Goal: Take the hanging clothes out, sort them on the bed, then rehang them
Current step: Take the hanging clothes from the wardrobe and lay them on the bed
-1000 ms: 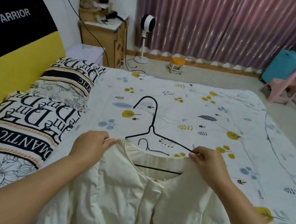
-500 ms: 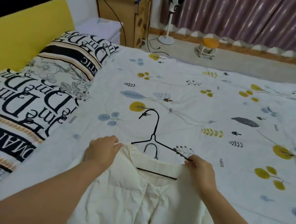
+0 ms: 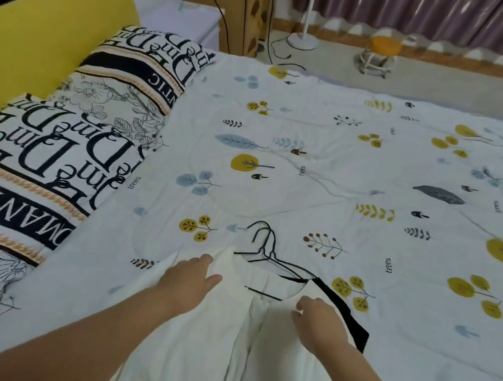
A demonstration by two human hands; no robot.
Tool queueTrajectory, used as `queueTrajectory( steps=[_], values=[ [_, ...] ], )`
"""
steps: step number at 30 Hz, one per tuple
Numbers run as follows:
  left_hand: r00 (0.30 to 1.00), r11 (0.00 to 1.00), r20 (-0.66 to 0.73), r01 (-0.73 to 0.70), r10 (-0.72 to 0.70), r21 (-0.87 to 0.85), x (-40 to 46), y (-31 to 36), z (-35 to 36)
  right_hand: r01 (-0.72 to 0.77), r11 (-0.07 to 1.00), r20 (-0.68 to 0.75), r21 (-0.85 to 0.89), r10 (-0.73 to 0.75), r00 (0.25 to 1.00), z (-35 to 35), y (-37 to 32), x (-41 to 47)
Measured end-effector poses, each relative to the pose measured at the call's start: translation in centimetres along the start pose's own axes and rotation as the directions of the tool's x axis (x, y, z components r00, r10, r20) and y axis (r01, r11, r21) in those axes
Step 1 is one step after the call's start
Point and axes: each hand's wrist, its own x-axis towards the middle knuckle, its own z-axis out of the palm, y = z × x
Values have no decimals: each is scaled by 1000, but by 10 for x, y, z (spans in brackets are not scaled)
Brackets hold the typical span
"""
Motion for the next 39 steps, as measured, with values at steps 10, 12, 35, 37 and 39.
queueTrajectory(
  steps=[10, 12, 35, 37, 39],
  values=[
    [984, 988, -110, -128, 137, 86, -122, 6, -48, 182, 967, -64, -179, -196, 979, -39, -58, -115],
    [981, 988, -137, -130, 141, 88, -155, -4, -55, 216, 954, -72, -207, -235, 969, -42, -75, -149],
    [829, 924, -407, 327, -382, -201, -533, -148, -100, 715, 558, 16, -421, -783, 622, -42, -254, -430],
    [783, 897, -438, 376, -442, -233, -559, -144, -94, 756, 487, 55, -437, -825, 563, -41, -258, -444],
    [738, 874, -468, 414, -486, -255, -583, -139, -83, 793, 416, 82, -444, -863, 499, -38, -261, -459]
  ],
)
